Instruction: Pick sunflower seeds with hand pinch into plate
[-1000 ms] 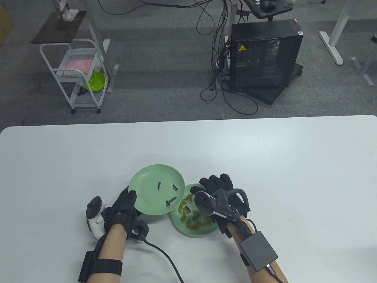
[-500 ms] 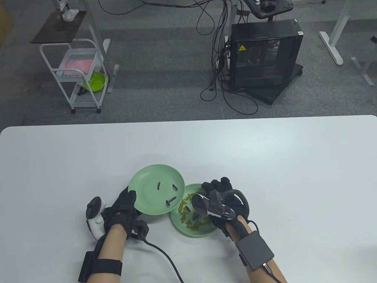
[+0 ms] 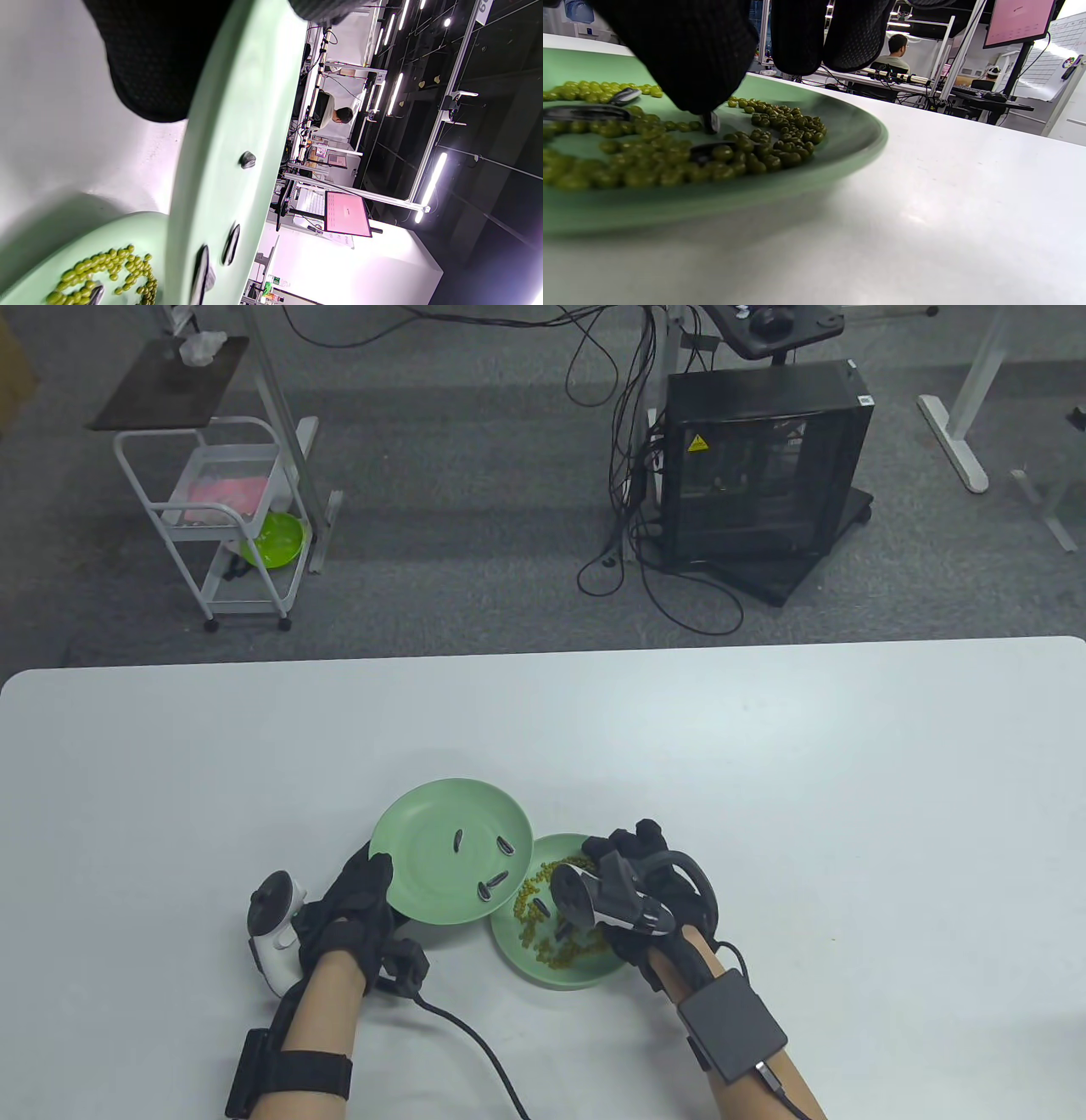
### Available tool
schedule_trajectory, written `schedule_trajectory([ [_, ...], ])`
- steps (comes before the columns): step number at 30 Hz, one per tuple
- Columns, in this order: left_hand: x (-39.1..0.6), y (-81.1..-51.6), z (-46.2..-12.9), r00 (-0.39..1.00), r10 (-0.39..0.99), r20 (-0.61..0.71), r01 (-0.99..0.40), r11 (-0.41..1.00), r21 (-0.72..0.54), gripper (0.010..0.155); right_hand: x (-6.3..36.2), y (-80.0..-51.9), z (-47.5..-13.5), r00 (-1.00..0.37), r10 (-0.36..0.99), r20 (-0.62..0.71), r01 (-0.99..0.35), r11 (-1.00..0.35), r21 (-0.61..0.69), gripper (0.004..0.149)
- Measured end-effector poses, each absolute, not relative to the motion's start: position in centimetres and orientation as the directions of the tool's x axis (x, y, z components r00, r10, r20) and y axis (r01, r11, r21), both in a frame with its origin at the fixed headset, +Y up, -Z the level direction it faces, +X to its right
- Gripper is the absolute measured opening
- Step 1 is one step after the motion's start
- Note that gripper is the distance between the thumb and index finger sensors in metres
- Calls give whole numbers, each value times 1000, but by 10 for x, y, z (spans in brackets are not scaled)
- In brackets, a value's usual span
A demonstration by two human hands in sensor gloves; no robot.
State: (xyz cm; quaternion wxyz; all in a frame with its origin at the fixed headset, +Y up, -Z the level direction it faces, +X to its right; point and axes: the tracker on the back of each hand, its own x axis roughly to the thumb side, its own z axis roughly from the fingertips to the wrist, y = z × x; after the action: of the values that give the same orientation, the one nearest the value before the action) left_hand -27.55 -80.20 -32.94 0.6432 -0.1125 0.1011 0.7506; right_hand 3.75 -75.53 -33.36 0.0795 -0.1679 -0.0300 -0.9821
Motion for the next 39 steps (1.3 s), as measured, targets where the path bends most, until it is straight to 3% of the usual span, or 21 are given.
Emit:
schedule_trajectory([
  [19, -275, -802, -329, -148, 942, -302, -988, -154, 4, 66, 36, -756, -332, -928, -160, 337, 187, -981, 51, 46],
  [28, -275, -802, -329, -148, 941, -304, -988, -154, 5, 66, 25, -756, -328, -912, -227, 343, 235, -972, -20, 43],
  [39, -274, -802, -329, -152, 940, -305, -987, -158, 3, 66, 24, -757, -328, -919, -208, 334, 212, -977, -27, 39],
])
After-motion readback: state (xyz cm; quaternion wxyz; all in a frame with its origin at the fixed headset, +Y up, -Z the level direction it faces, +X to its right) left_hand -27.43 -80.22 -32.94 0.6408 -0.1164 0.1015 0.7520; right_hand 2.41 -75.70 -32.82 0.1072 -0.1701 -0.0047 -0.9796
